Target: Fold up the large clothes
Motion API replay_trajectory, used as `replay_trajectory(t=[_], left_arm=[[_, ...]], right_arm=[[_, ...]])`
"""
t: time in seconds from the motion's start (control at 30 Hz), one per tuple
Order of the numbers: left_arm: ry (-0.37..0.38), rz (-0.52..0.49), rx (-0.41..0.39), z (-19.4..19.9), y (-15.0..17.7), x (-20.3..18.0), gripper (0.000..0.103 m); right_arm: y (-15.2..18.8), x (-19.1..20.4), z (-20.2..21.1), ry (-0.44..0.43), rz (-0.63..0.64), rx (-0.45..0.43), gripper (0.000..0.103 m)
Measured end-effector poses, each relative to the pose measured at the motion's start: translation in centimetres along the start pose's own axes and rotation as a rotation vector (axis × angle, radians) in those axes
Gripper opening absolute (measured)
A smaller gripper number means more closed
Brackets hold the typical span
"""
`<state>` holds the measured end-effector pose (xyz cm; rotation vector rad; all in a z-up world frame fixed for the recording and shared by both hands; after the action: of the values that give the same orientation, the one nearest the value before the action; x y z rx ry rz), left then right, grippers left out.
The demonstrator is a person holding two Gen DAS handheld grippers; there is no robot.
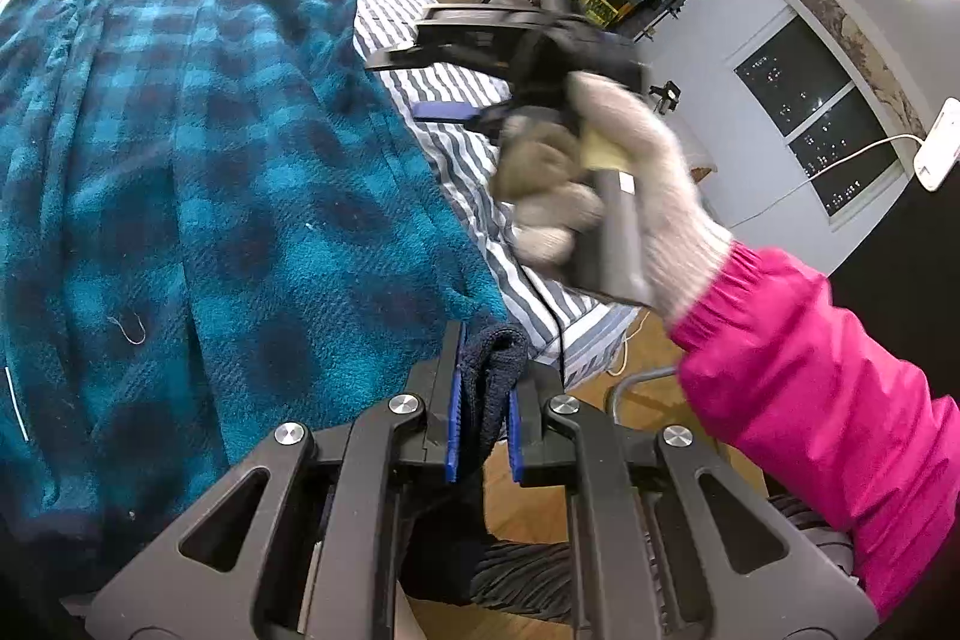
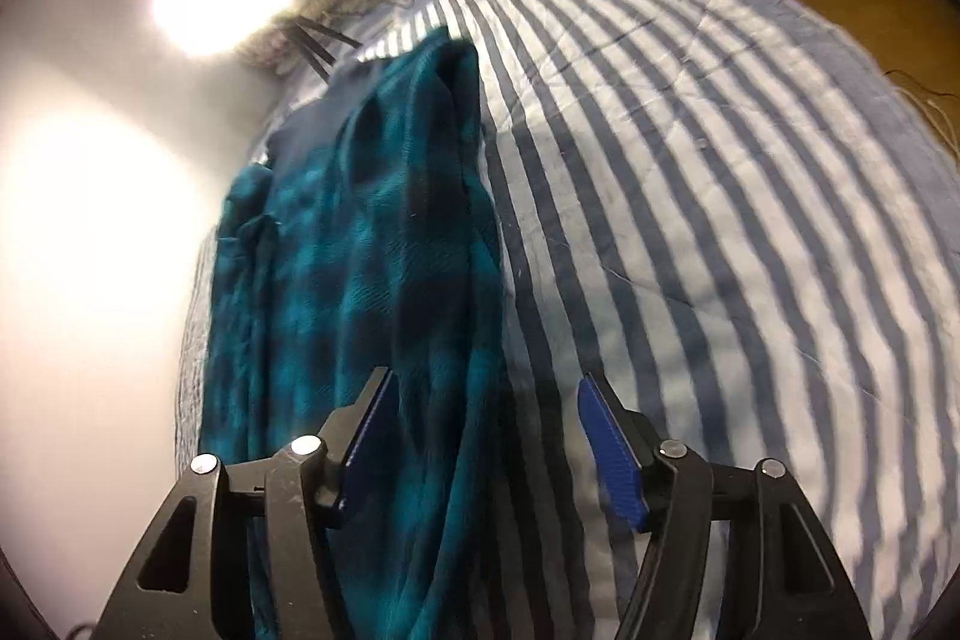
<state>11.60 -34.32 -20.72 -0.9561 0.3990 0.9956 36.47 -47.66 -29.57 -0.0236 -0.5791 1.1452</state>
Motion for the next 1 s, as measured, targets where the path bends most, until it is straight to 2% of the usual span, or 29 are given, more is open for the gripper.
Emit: replay_trajectory(t=[0.03, 0.07, 0.1, 0.13, 0.17, 0.23, 0.37, 0.6, 0.8, 1.0], left_arm=[[0.007, 0.002, -0.004, 0.0, 0.0, 0.0, 0.009], [0.009, 0.005, -0.008, 0.3, 0.0, 0.2, 0.009], [0.012, 0.012, -0.006, 0.2, 0.2, 0.4, 0.009], [0.016, 0.018, -0.002, 0.2, 0.4, 0.6, 0.009], [0.017, 0.024, 0.001, 0.2, 0.6, 0.7, 0.009], [0.021, 0.034, 0.002, 0.2, 0.4, 1.3, 0.009], [0.039, 0.063, -0.019, 1.4, 0.4, 2.1, 0.009], [0.038, 0.116, -0.071, 3.9, 1.1, 3.2, 0.009], [0.017, 0.190, -0.134, 6.8, 2.0, 5.6, 0.009], [-0.028, 0.247, -0.192, 9.9, 3.4, 8.0, 0.009]], right_arm=[[-0.2, 0.2, -0.8, -0.006, -0.011, 0.014, 0.053], [-0.3, 0.3, -1.4, -0.012, -0.019, 0.024, 0.039], [-0.4, 0.7, -2.1, -0.026, -0.024, 0.040, 0.031], [-0.5, 1.1, -2.4, -0.024, -0.020, 0.041, 0.018], [-0.7, 1.5, -2.5, 0.011, -0.001, 0.027, 0.011], [-1.2, 2.7, -2.0, 0.057, 0.059, -0.003, 0.005], [-1.9, 5.5, 0.1, 0.061, 0.137, -0.060, 0.003], [-1.8, 11.4, 2.0, 0.203, 0.320, -0.133, 0.003], [-0.8, 17.7, 1.5, 0.284, 0.502, -0.161, 0.002], [1.5, 24.1, -2.0, 0.317, 0.673, -0.137, 0.002]])
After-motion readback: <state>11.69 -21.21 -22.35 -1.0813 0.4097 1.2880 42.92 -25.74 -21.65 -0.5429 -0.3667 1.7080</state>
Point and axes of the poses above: each gripper's, at about its wrist camera, not at the fingertips, and z roughly against the way its jaws point, x to its left, y to its underside, the point moved 9 cm from there along -z, roughly the way its jaws point, and after that the axes turned 9 degrees about y, right-handed, at the moved point
